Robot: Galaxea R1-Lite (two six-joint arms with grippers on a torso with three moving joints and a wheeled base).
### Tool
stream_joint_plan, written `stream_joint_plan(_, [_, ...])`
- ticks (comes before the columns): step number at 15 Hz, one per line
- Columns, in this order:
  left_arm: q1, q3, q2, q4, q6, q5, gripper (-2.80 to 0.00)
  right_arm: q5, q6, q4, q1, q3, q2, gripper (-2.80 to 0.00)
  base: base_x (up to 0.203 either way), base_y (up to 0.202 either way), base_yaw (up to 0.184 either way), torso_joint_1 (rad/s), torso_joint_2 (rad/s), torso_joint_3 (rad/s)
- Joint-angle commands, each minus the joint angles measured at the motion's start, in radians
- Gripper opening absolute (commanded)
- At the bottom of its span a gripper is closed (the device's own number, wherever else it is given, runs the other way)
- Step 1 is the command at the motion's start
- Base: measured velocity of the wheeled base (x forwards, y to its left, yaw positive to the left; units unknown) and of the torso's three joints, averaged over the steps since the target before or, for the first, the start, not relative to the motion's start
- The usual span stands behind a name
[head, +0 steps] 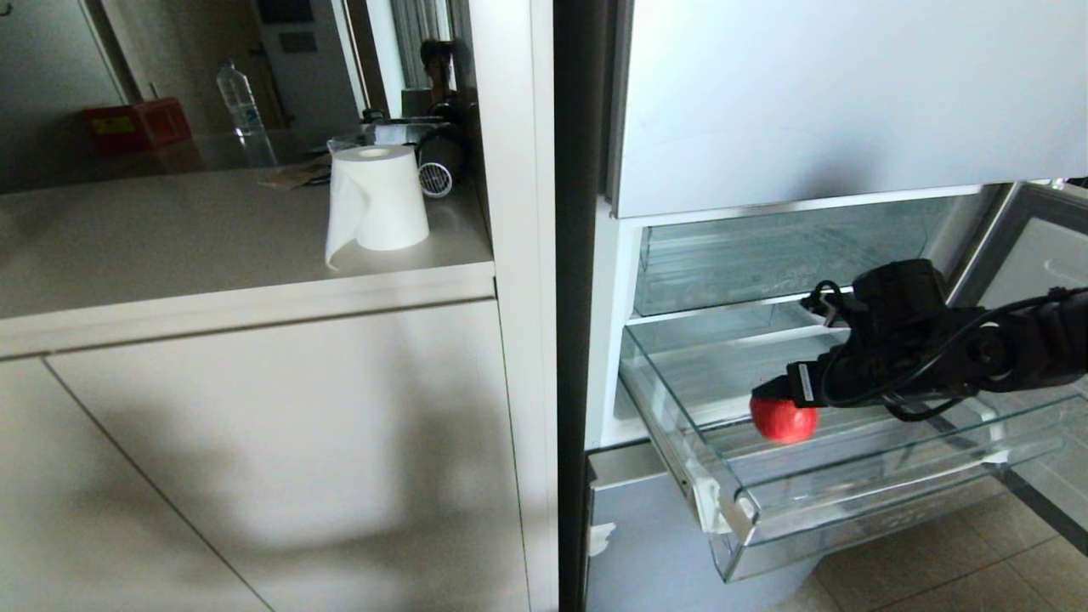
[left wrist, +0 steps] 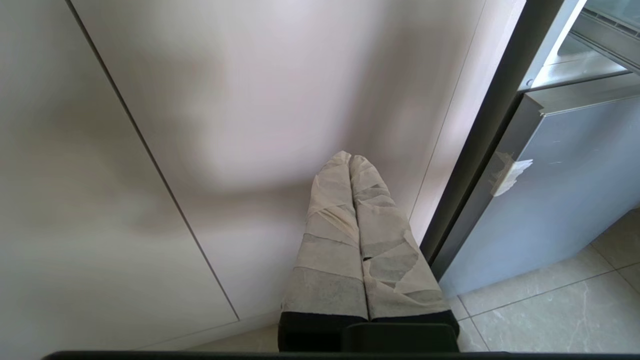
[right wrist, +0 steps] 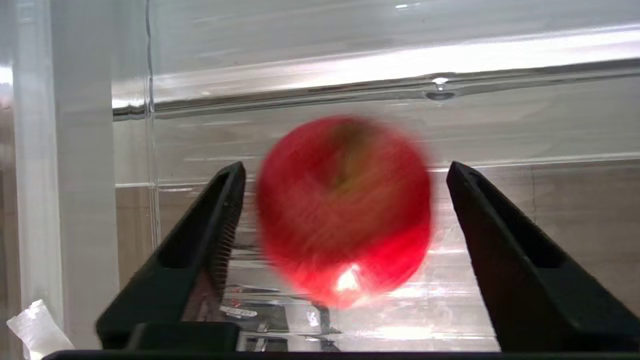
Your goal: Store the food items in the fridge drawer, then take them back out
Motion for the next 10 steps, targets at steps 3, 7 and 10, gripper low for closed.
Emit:
stream_joint_plan(3, [0.0,0.0,0.0,0.001,0.0,0.0,-2.8,0.001,0.002,0.0,0.0,0.011,-0.068,0.0,0.0,0.0,0.0,0.0,0.0,0.0])
stream_joint_plan(7, [0.0,0.0,0.0,0.001,0.0,0.0,-2.8,-0.004,0.0,0.002,0.001,0.083,-0.276,-2.8,0.0,0.0,0.0,0.0,0.0,0.0])
stream_joint_plan(10, [0.0,0.0,0.0,0.001,0.0,0.0,-2.8,-0.037,0.003,0.004,0.001,0.176,-0.527,-2.8,0.0,0.0,0.0,0.0,0.0,0.0])
